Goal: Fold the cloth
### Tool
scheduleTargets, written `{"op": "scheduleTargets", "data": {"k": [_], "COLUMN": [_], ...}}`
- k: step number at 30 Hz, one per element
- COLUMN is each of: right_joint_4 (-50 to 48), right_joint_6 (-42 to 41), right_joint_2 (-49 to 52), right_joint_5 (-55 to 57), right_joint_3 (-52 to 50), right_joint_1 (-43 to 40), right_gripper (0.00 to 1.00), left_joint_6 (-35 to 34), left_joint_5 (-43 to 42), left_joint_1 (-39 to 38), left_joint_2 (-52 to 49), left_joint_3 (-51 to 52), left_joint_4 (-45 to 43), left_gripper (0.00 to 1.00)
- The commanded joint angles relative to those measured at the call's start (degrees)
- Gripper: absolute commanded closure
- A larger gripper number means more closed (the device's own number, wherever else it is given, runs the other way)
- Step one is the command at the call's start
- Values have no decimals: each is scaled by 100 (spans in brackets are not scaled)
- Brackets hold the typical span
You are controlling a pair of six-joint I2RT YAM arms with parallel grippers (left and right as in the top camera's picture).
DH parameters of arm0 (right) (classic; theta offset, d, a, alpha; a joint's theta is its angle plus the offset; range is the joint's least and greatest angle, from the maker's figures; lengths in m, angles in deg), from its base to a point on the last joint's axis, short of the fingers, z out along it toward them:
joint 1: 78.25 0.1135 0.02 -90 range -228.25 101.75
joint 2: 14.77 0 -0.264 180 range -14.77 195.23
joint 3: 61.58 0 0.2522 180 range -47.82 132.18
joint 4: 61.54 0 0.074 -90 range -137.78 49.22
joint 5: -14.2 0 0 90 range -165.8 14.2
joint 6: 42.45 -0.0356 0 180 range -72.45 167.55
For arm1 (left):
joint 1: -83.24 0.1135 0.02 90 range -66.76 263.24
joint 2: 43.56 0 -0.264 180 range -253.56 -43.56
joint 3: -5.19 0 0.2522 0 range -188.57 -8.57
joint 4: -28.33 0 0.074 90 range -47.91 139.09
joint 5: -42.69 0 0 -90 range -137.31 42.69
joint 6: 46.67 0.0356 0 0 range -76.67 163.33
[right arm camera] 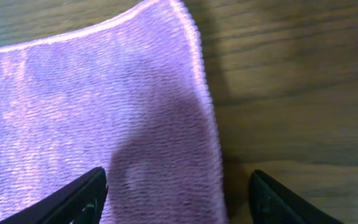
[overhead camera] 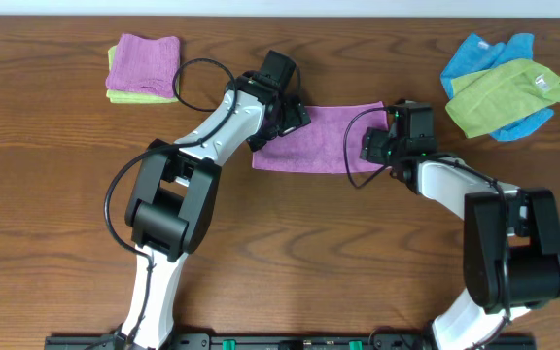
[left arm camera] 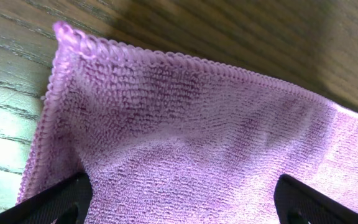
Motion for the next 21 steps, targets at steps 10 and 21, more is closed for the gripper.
{"op": "scheduleTargets", "data": {"k": [10, 21], "right_joint_4": [232, 245], "right_joint_6": [-149, -144], "right_joint_2": [269, 269], "right_joint_5": [-533, -153], "right_joint_3": [-85, -83], "right_joint_1": [275, 273], "right_gripper": [45, 94], "left_joint_6": [81, 81], "left_joint_5": [-160, -160], "left_joint_1": [-35, -24], "left_joint_2": [-153, -153], "left_joint_3": [0, 0], "left_joint_4": [162, 162], "left_gripper": [5, 5]}}
